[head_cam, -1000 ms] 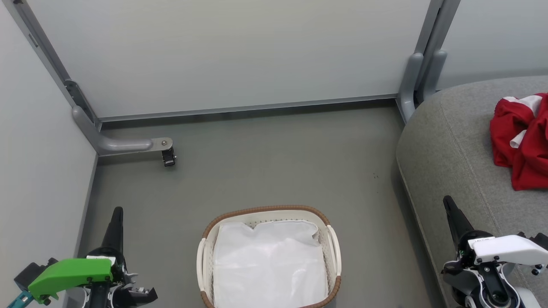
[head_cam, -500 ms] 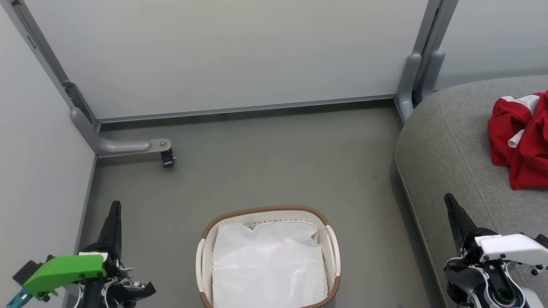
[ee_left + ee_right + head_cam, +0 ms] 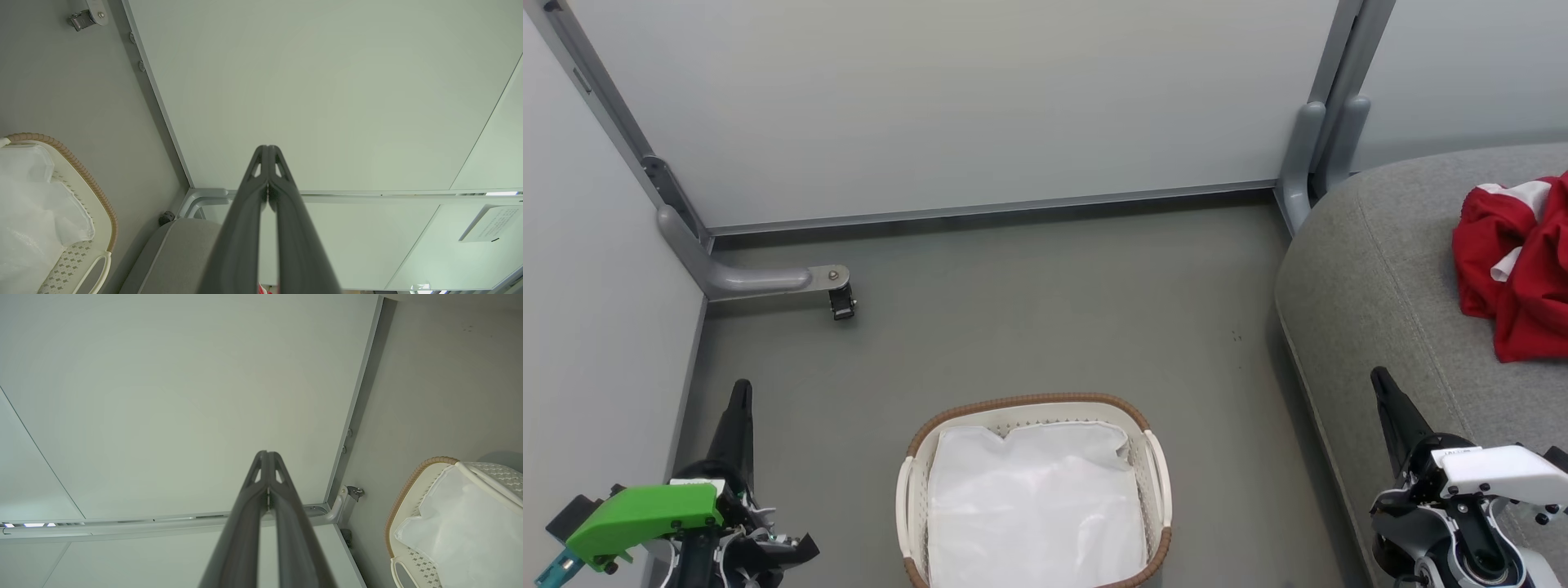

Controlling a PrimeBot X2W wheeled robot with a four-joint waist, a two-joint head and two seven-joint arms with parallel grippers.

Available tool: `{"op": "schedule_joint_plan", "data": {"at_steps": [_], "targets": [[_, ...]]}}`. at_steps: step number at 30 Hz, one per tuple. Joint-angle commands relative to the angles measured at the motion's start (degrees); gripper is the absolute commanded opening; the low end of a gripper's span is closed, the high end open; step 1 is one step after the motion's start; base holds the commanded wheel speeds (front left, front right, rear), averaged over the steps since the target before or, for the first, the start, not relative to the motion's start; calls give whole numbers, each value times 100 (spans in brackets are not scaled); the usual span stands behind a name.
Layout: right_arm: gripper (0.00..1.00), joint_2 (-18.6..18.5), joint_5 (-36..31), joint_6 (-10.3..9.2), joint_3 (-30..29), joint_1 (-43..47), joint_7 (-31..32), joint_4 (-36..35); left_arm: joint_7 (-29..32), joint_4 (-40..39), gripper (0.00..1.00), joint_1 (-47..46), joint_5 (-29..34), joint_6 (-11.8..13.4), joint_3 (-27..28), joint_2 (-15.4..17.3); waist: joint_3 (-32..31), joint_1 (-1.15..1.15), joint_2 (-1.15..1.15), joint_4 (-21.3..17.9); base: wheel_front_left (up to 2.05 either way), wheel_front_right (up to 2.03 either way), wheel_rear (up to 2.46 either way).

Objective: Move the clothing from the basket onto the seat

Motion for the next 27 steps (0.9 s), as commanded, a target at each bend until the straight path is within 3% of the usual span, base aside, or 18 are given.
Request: {"op": "schedule_joint_plan", "data": {"at_steps": [1, 27], "targets": [[0, -15, -4, -4, -23, -45, 21, -9, 25, -11, 0, -61, -19, -31, 15, -1, 0, 0, 0, 0, 0, 0, 0], [0, 5, -32, -4, -48, -49, 46, -7, 22, -12, 0, -61, -19, -30, 13, 0, 0, 0, 0, 0, 0, 0, 0]]}}
